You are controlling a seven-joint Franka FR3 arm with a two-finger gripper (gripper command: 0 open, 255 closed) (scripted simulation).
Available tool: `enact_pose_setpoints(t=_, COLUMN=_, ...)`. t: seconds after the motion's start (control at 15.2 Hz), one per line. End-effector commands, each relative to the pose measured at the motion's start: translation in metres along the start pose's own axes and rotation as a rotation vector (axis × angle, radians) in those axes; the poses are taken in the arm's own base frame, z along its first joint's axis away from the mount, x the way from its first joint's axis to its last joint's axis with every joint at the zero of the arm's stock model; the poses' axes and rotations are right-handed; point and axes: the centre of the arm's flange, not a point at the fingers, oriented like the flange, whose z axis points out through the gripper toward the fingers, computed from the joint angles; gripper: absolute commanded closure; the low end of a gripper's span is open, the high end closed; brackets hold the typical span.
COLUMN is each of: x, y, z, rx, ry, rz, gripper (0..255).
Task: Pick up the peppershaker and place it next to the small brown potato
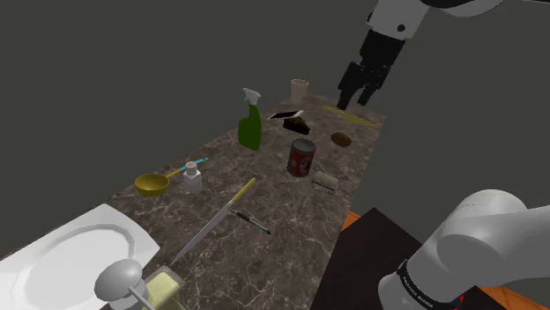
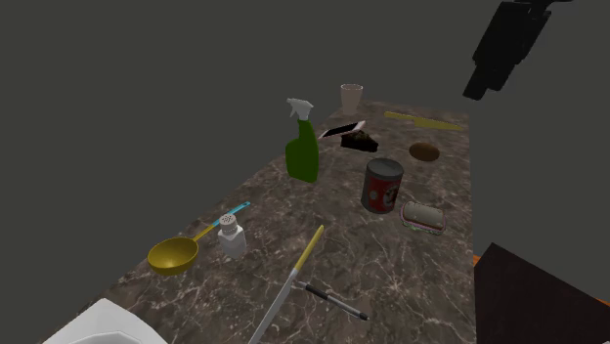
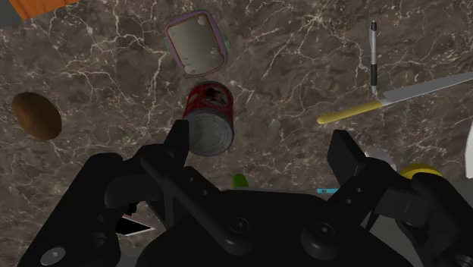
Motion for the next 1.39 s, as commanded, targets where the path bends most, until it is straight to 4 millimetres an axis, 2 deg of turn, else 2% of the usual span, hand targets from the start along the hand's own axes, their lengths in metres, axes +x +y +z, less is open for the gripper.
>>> enact_pose_setpoints(t=0.0, x=0.000, y=0.000, z=0.000, rx=0.000, ry=0.000, rz=0.000, gripper=0)
enact_pose_setpoints(t=1.32, x=0.100, y=-0.150, z=0.175, rx=0.081, ry=0.086, rz=-0.018, gripper=0)
